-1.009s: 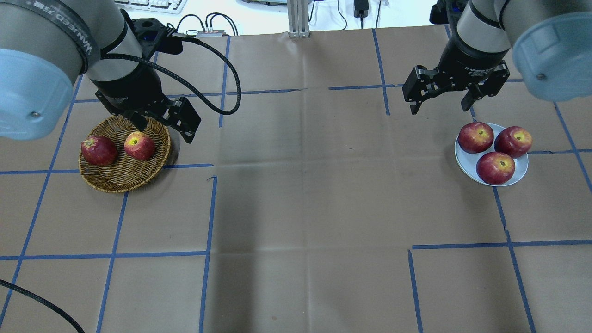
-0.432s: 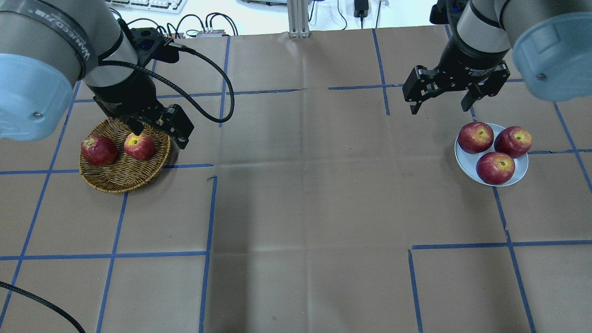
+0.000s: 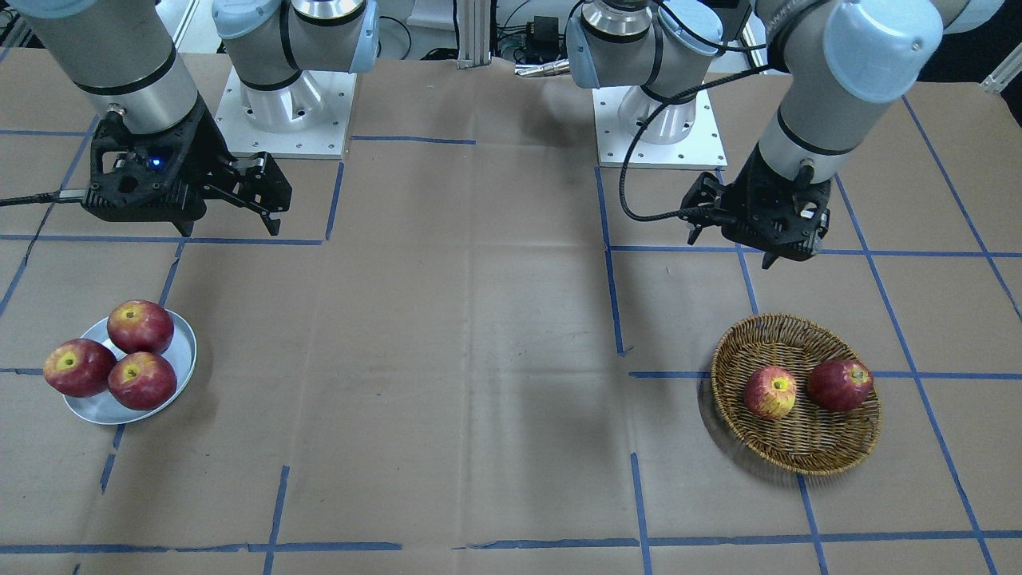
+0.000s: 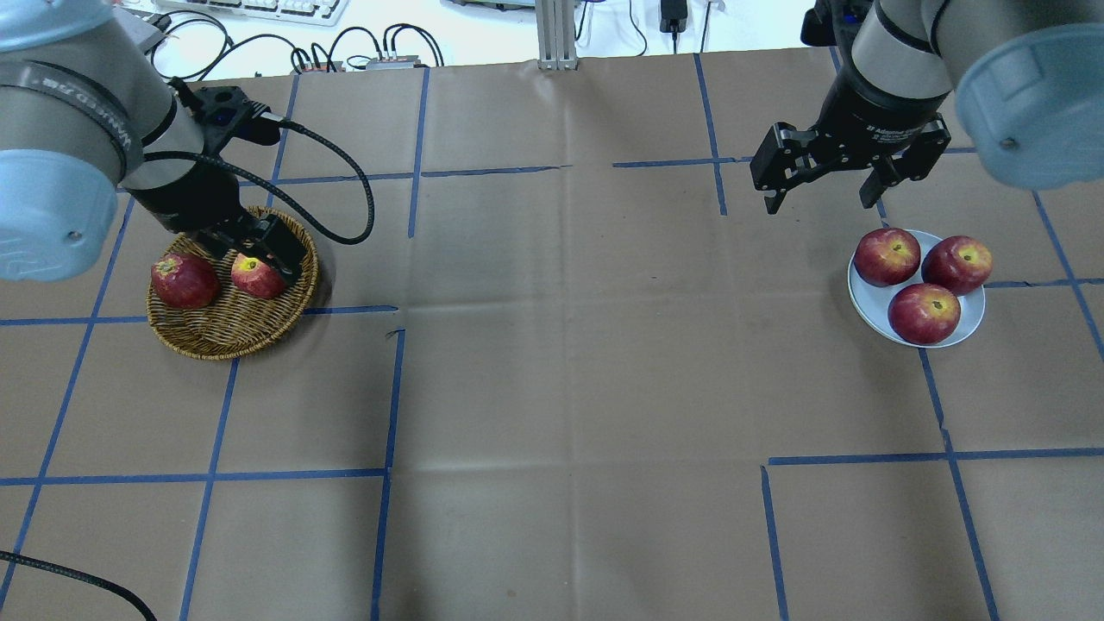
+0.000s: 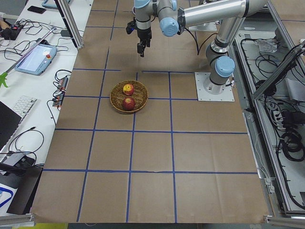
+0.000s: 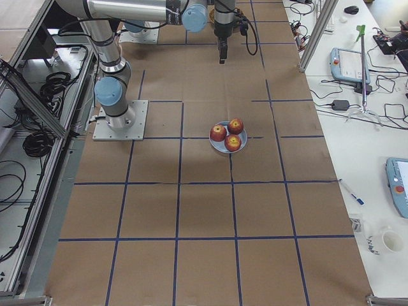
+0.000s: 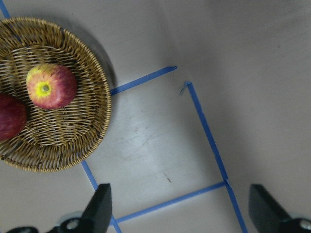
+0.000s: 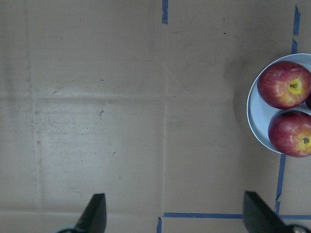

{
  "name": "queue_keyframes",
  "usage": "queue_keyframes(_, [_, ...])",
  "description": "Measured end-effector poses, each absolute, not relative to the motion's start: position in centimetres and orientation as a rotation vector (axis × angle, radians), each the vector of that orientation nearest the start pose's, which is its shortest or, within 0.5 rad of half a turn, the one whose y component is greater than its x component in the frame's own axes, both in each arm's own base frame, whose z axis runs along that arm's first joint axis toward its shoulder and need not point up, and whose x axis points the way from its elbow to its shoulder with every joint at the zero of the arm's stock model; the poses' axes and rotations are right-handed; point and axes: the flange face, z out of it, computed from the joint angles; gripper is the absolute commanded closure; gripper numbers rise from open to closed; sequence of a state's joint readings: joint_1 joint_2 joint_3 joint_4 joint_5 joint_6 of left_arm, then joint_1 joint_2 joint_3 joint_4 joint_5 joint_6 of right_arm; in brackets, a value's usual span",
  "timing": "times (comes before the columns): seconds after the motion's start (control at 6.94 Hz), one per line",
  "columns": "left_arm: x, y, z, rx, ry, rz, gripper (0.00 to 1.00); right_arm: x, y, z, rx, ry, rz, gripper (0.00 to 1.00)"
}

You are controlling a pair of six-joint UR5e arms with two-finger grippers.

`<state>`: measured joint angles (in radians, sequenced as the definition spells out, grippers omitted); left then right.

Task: Transfer apple from basket to plate
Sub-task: 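Lower the left gripper into the basket and grasp the yellow-red apple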

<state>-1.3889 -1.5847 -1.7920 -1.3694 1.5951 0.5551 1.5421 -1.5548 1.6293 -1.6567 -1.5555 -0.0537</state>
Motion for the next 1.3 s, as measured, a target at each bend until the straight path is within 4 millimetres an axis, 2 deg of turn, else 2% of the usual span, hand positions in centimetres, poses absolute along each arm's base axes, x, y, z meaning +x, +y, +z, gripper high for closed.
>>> queue_keyframes(0.29, [0.5,-52.5,34.1,0.613,3.073,0.062,0.01,12.0,-50.3,45.9,-0.039,3.125,-0.018,0.00])
queue_keyframes(0.72, [5.8,-57.8,26.3,0.610,3.053,0.004,0.01,12.0,-50.3,46.0,-0.038,3.125,-0.018,0.00])
queue_keyframes(0.86, [6.8,-58.8,24.3,0.617,3.050,-0.004,0.01,12.1,-50.2,45.9,-0.039,3.125,-0.017,0.00])
queue_keyframes(1.15, [7.3,-59.5,20.9,0.616,3.069,0.031,0.02,12.1,-50.2,45.9,-0.039,3.126,-0.017,0.00])
queue_keyframes(1.3, [7.4,-59.7,19.6,0.616,3.081,0.054,0.23,12.1,-50.2,45.9,-0.040,3.126,-0.017,0.00])
